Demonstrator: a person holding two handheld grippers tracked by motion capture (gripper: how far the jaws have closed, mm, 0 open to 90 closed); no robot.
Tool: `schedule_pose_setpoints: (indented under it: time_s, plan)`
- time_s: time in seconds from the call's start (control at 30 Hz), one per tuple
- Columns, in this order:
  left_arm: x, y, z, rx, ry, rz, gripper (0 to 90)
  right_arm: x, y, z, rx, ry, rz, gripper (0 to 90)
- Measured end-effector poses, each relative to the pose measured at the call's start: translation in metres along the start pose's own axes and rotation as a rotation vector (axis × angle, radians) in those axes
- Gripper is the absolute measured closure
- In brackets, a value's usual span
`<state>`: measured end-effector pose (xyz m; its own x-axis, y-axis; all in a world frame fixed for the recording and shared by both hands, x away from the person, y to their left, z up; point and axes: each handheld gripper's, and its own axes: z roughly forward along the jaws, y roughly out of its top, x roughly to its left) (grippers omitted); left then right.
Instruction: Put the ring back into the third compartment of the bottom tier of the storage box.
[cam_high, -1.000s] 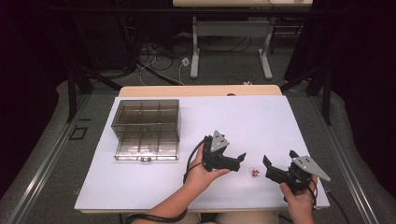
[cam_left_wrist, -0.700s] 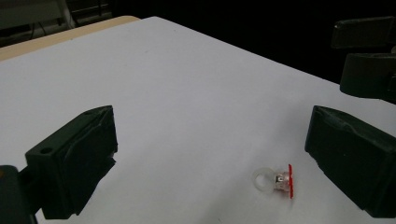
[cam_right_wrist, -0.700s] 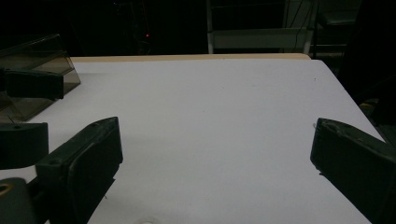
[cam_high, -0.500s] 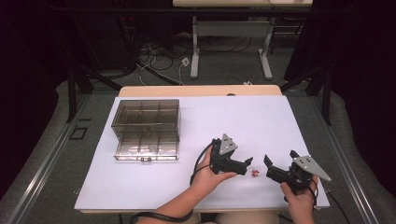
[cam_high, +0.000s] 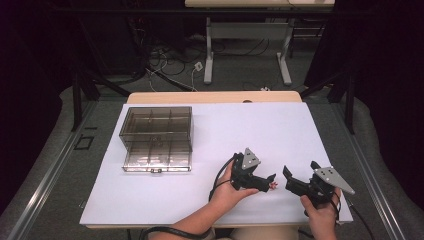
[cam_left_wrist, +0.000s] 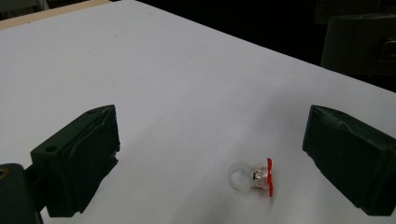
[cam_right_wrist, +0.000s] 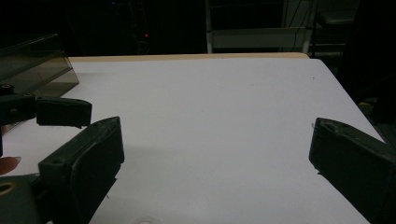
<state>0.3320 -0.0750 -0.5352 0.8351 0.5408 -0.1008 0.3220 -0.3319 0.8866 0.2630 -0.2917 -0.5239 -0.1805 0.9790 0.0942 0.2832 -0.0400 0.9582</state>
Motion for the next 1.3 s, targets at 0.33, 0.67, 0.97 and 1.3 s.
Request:
schedule_pose_setpoints:
  time_s: [0.33,0.67,0.97,1.3]
  plan:
    - [-0.006,-0.003,0.007,0.022,-0.017,0.01,7.1,0.0,0.0,0.0,0.0,-0.001,0.002,3.0]
    - [-0.012,-0.008,0.013,0.065,-0.031,0.027,15.0,0.0,-0.001,0.0,0.009,0.002,0.008,3.1]
    - [-0.017,-0.014,0.021,0.096,-0.047,0.054,20.5,0.0,-0.001,0.001,0.006,0.002,0.012,3.6]
    - [-0.018,-0.018,0.026,0.133,-0.06,0.04,23.5,-0.001,-0.001,0.001,0.008,0.001,0.012,3.9]
